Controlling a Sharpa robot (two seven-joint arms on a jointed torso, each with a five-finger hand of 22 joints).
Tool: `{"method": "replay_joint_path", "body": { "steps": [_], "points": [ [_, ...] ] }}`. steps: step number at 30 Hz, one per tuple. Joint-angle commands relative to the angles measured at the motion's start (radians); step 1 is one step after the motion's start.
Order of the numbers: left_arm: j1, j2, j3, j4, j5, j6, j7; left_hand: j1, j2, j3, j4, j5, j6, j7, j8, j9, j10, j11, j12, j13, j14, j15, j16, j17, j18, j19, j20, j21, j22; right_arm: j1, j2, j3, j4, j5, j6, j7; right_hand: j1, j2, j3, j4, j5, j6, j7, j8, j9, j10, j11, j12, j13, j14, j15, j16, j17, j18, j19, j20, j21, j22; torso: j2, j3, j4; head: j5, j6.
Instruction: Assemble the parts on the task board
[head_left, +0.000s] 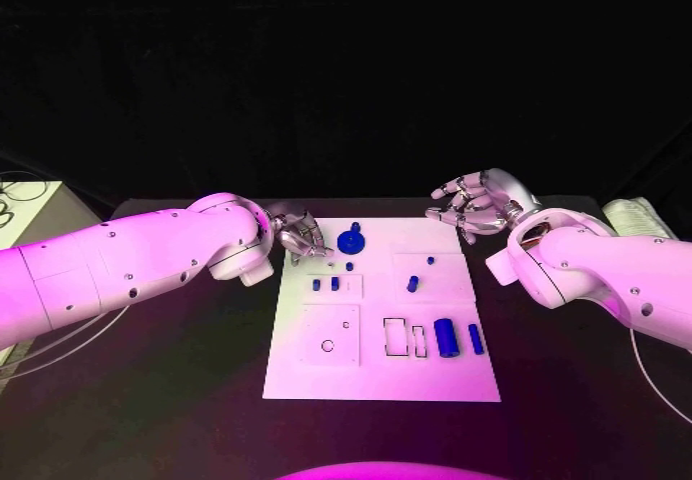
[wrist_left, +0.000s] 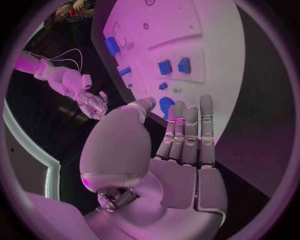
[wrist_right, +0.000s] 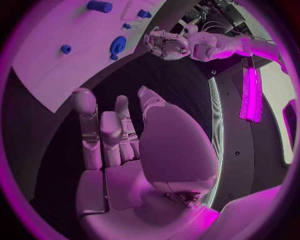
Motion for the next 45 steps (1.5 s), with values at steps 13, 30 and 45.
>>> {"method": "replay_joint_path", "body": {
  "steps": [13, 30, 45],
  "points": [
    [-0.066, 0.039, -0.024, 0.020, -0.429, -0.267, 0.341, 0.162, -0.055, 0.004, 0.010, -0.009, 0.006, -0.021, -0.072, -0.218, -0.068, 0.025, -0.195, -0.224, -0.070, 0.025, -0.030, -0.125, 0.020, 0.008, 0.023, -0.091, -0.049, -0.001, -0.004, 0.000, 0.003, -0.003, 0.012, 0.011, -0.002, -0.005, 0.007, -0.001, 0.005, -0.005, 0.000, 0.008, 0.002, -0.004, -0.001, -0.008, -0.006, -0.006, -0.001, -0.010, -0.003, 0.009, -0.006, 0.003, -0.011, -0.006, 0.002, -0.0005, -0.0009, -0.008, 0.004],
    [-0.070, 0.118, -0.031, -0.044, -0.570, -0.127, 0.204, 0.178, -0.040, -0.060, 0.014, -0.007, 0.064, -0.016, -0.104, -0.308, -0.028, 0.025, -0.212, -0.287, 0.019, 0.023, 0.132, -0.079, 0.021, 0.049, 0.018, -0.018, 0.002, -0.001, 0.001, 0.000, 0.002, -0.004, 0.014, 0.011, 0.000, -0.006, 0.010, -0.001, 0.007, -0.005, 0.000, 0.010, 0.002, -0.008, -0.001, -0.015, -0.013, -0.008, -0.001, -0.016, -0.004, 0.009, -0.005, 0.003, -0.019, -0.011, 0.002, -0.0010, -0.0010, -0.011, 0.005],
    [-0.069, 0.149, -0.030, -0.082, -0.585, -0.075, 0.171, 0.208, -0.028, -0.026, 0.010, -0.002, 0.118, -0.022, -0.127, -0.344, 0.017, 0.015, -0.227, -0.314, 0.094, 0.014, 0.228, 0.005, 0.021, 0.049, 0.011, 0.037, 0.044, -0.001, 0.001, 0.000, 0.003, -0.008, 0.013, 0.011, 0.000, -0.007, 0.014, 0.001, 0.007, -0.007, 0.001, 0.013, 0.002, -0.013, 0.000, -0.030, -0.029, -0.007, 0.000, -0.019, -0.001, 0.009, -0.004, 0.004, -0.027, -0.017, 0.001, -0.0008, 0.0001, -0.015, 0.003]
  ]
}}
